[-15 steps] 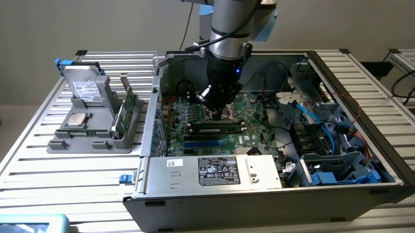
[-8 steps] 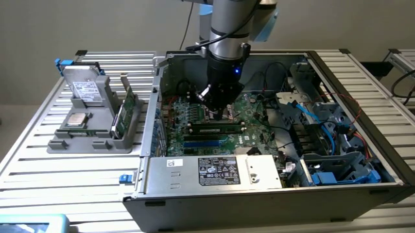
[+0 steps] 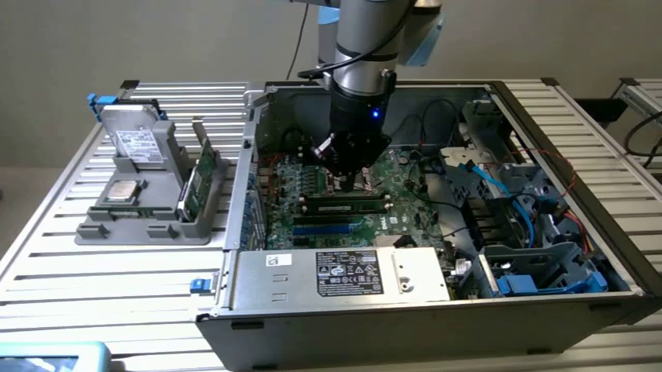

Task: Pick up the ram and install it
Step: 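Press down the ram until it locks into place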

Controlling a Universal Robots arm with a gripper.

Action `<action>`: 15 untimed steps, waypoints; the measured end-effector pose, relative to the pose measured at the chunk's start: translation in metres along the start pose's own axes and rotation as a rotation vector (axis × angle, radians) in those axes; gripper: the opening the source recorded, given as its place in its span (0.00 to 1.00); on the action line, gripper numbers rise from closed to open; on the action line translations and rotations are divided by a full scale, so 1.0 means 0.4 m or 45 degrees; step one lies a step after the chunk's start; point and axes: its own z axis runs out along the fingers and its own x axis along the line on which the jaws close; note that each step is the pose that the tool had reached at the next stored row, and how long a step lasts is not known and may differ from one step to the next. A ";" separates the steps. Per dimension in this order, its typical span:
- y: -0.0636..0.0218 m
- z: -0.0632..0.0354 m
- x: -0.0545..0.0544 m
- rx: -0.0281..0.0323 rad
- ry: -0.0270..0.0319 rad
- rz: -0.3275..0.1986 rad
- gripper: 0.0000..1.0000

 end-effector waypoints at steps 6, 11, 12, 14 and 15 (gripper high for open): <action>0.000 0.000 0.000 0.0010 -0.0112 0.059 0.11; 0.000 0.000 0.000 -0.0006 -0.0118 0.116 0.11; 0.000 0.000 0.000 0.0004 -0.0125 0.125 0.11; 0.000 0.000 0.000 0.0053 -0.0144 0.143 0.11; 0.000 0.000 0.000 0.0089 -0.0152 0.151 0.11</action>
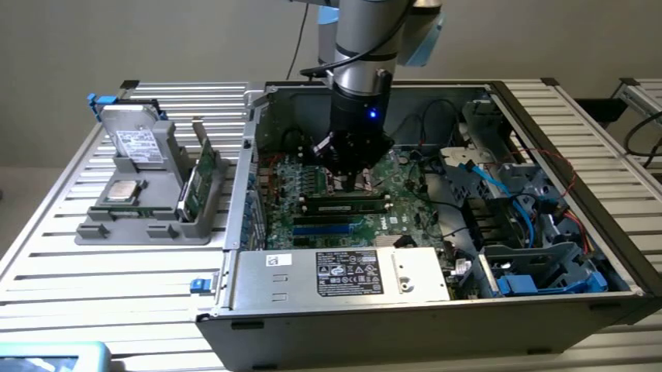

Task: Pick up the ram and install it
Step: 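Press down the ram until it locks into place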

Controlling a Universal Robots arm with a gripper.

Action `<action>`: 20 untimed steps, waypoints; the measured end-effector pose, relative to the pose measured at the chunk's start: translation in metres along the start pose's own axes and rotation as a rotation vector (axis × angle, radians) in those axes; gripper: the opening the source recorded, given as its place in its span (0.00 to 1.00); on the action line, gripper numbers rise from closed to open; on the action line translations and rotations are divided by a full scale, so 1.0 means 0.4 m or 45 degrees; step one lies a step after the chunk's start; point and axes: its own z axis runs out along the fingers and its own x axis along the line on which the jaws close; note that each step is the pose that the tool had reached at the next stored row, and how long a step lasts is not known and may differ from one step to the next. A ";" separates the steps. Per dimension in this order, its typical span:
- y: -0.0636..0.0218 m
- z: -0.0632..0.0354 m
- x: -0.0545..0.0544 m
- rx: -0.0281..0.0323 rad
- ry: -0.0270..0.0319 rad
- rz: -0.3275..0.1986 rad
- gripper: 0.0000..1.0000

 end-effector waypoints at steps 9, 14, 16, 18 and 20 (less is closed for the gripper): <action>0.000 0.000 0.000 0.0211 -0.0079 0.091 0.11; 0.000 0.000 0.000 0.0260 -0.0139 0.146 0.11; 0.000 0.000 0.000 0.0299 -0.0168 0.168 0.11; 0.000 0.000 0.000 0.0344 -0.0198 0.189 0.11; 0.000 0.000 0.000 0.0406 -0.0225 0.208 0.11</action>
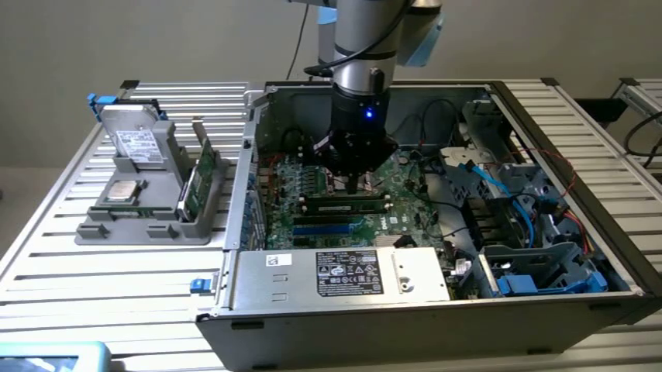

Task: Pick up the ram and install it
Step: 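Press down the ram until it locks into place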

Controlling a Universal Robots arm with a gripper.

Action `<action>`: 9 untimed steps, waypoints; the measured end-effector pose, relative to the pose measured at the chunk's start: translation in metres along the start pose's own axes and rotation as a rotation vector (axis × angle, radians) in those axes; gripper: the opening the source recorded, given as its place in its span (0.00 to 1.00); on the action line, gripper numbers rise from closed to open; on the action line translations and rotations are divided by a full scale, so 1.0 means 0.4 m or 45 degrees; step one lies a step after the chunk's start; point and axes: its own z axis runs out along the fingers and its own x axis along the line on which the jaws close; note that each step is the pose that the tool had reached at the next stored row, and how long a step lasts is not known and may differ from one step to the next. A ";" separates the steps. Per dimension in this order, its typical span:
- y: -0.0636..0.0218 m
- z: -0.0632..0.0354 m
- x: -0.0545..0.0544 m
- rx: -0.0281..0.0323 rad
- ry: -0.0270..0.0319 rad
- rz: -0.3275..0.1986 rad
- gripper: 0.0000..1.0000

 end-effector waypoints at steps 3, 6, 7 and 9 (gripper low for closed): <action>0.000 0.000 0.000 0.0133 -0.0039 0.027 0.11; 0.000 0.000 0.000 0.0244 -0.0077 0.051 0.11; 0.000 0.000 0.000 0.0277 -0.0080 0.058 0.11; 0.000 0.000 0.000 0.0301 -0.0077 0.066 0.11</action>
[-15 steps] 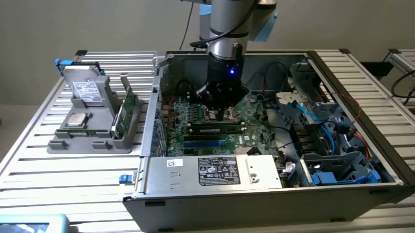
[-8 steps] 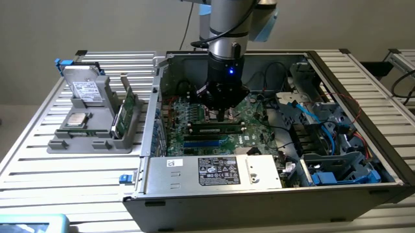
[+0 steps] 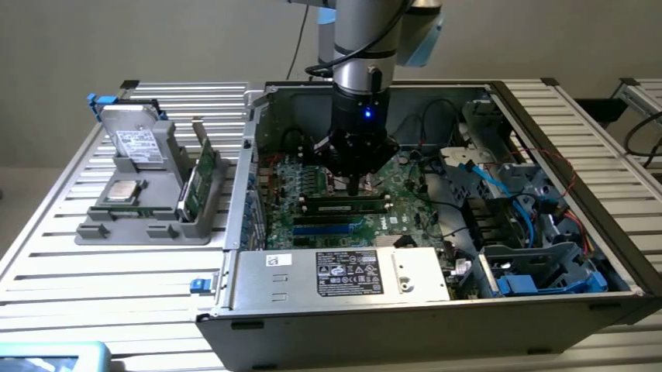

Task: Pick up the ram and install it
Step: 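Press down the ram until it locks into place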

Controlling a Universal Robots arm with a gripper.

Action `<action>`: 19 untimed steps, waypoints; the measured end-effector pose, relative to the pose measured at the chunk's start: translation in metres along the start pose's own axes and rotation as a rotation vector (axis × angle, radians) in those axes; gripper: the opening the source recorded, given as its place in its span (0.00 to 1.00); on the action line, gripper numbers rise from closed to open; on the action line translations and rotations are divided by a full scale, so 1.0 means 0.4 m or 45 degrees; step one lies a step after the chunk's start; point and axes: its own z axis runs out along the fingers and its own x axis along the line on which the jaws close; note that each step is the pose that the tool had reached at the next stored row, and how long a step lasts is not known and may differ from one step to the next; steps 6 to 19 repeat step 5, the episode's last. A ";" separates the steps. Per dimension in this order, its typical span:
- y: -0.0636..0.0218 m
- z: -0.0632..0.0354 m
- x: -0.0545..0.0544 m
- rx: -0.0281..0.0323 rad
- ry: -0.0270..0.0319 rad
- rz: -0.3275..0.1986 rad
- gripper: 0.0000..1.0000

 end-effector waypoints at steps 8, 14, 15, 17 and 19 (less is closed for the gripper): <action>0.000 0.000 0.000 -0.0001 0.0001 0.000 0.11; 0.000 0.000 0.000 -0.0001 0.0001 0.000 0.11; 0.000 0.000 0.000 -0.0001 0.0001 0.000 0.11; 0.000 0.000 0.000 -0.0001 0.0001 0.000 0.11; 0.000 0.000 0.000 -0.0001 0.0001 0.000 0.11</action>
